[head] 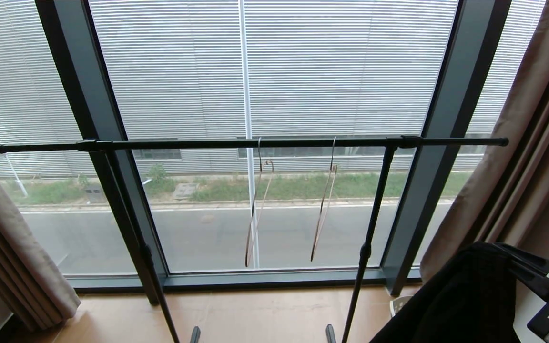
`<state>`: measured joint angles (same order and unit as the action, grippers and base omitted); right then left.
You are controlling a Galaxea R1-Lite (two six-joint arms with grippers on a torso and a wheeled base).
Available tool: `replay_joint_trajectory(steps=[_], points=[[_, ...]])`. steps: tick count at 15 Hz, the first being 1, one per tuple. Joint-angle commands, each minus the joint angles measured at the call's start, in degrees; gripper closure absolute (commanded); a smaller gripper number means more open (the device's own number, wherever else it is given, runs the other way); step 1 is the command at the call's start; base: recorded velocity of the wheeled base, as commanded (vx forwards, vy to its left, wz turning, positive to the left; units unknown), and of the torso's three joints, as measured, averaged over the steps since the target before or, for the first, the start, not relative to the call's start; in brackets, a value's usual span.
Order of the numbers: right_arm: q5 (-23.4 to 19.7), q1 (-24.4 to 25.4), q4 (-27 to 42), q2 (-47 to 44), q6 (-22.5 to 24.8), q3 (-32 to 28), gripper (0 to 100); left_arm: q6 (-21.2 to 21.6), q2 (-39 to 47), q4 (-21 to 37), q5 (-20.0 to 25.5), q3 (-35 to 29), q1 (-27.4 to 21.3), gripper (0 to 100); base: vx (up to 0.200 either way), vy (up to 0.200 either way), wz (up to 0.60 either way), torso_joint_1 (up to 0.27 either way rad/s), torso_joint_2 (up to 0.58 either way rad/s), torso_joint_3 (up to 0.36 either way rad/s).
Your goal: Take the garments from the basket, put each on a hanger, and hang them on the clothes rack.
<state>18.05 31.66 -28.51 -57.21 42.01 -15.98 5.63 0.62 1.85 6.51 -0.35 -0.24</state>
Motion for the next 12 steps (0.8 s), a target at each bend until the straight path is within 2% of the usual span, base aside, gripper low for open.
replay_joint_trajectory(steps=[1,4,9,12], points=[[-0.1,0.4,0.0,-0.5,-0.1,-2.3,100,3.5,0.0,-1.2,0.1,-0.2,0.0,0,0.0,0.0,0.0,0.0,0.0,0.0],[-0.1,4.6,-0.1,-3.6,-2.5,-4.1,100,4.5,1.1,0.8,0.4,-4.5,-0.2,0,0.0,0.0,0.0,0.0,0.0,0.0],[0.0,6.1,-3.7,-4.5,-7.3,-4.8,100,4.4,1.3,8.8,0.1,-10.2,0.2,0,0.0,0.0,0.0,0.0,0.0,0.0],[0.1,7.3,-5.7,-5.2,-14.1,-6.9,100,4.4,7.2,9.6,1.3,-12.3,0.2,0,0.0,0.0,0.0,0.0,0.0,0.0]])
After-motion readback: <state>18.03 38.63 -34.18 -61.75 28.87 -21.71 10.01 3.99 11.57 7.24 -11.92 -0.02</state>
